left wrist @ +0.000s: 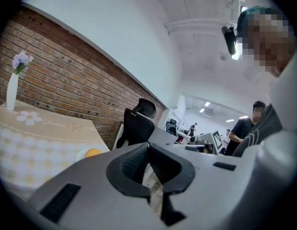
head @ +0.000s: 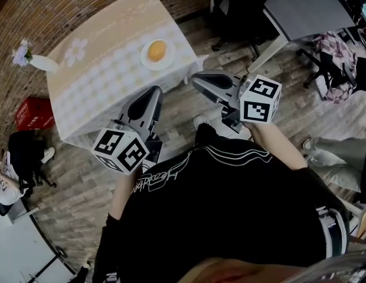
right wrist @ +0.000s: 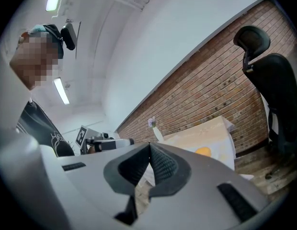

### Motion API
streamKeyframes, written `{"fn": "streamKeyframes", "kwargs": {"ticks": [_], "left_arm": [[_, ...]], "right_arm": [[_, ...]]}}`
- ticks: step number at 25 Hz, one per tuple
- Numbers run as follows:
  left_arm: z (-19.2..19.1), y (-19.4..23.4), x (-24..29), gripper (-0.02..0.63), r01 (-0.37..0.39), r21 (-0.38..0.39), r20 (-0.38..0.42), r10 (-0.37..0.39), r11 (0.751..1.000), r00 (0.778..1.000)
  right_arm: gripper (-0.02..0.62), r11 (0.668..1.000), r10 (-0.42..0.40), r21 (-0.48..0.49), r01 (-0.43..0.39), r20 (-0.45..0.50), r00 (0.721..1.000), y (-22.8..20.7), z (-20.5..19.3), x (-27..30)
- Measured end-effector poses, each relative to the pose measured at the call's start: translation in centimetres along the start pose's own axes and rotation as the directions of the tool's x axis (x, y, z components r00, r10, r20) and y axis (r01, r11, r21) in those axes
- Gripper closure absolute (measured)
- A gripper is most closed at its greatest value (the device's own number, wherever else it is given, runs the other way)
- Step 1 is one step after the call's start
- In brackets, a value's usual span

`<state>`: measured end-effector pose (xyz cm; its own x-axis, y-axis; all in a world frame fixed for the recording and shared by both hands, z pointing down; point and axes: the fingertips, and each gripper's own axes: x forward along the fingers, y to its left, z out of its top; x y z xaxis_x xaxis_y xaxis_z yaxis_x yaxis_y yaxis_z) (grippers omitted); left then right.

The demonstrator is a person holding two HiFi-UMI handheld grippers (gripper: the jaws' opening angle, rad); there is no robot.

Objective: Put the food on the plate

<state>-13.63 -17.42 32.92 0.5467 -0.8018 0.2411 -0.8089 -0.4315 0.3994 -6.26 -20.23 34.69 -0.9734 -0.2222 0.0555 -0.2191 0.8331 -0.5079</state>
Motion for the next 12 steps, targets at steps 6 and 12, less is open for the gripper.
{"fn": "streamKeyframes", "kwargs": {"ticks": [6,12], "left_arm": [[-0.5,0.5,0.4,0.594,-0.018,0.016,-0.010,0.018,1.000,1.000],[-0.7,1.4,1.2,0.594,-0.033,0.011,-0.001,0.033,0.999,0.999]], "right_arm": [[0.600,1.000,0.001,-0.003,-0.001,-0.007,1.000,-0.7,-0.5,0.2],[0.600,1.000,-0.008,0.006,0.008,0.012,1.000,-1.9,-0.3,0.4]]}}
